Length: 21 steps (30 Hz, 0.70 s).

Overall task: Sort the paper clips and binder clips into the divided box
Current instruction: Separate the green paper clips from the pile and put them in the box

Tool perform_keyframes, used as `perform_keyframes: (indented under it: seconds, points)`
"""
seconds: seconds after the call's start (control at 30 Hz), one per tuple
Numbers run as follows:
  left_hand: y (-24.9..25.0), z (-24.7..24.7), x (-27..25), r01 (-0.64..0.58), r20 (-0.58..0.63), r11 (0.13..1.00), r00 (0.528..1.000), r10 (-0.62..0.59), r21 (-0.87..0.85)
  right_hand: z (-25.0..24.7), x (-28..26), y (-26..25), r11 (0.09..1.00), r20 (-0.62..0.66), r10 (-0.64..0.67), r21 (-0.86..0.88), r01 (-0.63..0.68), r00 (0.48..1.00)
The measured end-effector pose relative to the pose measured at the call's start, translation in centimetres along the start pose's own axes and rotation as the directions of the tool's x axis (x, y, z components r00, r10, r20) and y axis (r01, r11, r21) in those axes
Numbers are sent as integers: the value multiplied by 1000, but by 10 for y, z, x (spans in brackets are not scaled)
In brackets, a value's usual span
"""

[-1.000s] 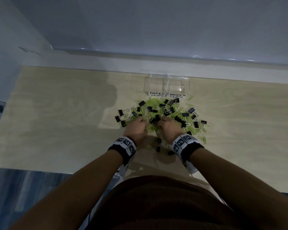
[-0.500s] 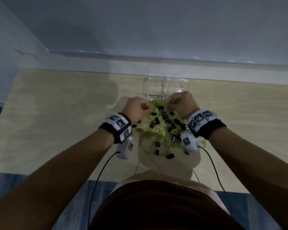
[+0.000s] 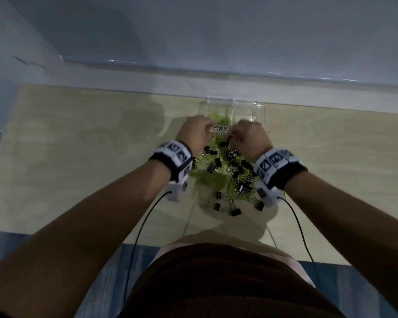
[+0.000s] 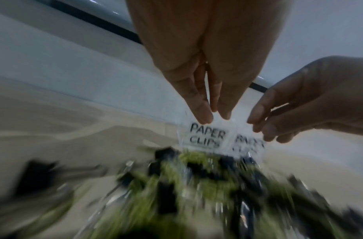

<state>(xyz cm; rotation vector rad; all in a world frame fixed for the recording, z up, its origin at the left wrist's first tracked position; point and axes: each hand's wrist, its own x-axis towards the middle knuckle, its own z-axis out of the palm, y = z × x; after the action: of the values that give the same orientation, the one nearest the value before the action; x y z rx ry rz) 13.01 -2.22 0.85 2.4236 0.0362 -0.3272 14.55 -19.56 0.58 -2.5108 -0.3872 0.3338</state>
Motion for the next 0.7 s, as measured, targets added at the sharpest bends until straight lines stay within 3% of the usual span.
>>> perform_keyframes:
  seconds: [0.13,0.2,0.3,0.4,0.53,0.7]
  points:
    - [-29,24,-57,-104,275,976,960,49,191,31,-55,8,990,339,-83,-78,116,937]
    - [-41,39,-73,-129,319,954,947,38,270,47,-71,8,970,424,-165,-91,223,890]
    - [-44,58,-83,-52,240,944,970,-30,326,65,-79,10,908,432,-274,-177,379,859]
    - [-39,66,-80,16,196,944,977,-85,329,68,-73,7,900,432,-248,-229,372,867]
    - [-40,70,-72,-9,240,954,969,-66,300,66,-73,4,879,437,-243,-277,387,866]
    - [-36,64,-71,-67,267,935,963,-30,349,70,-82,15,882,346,-282,-272,384,895]
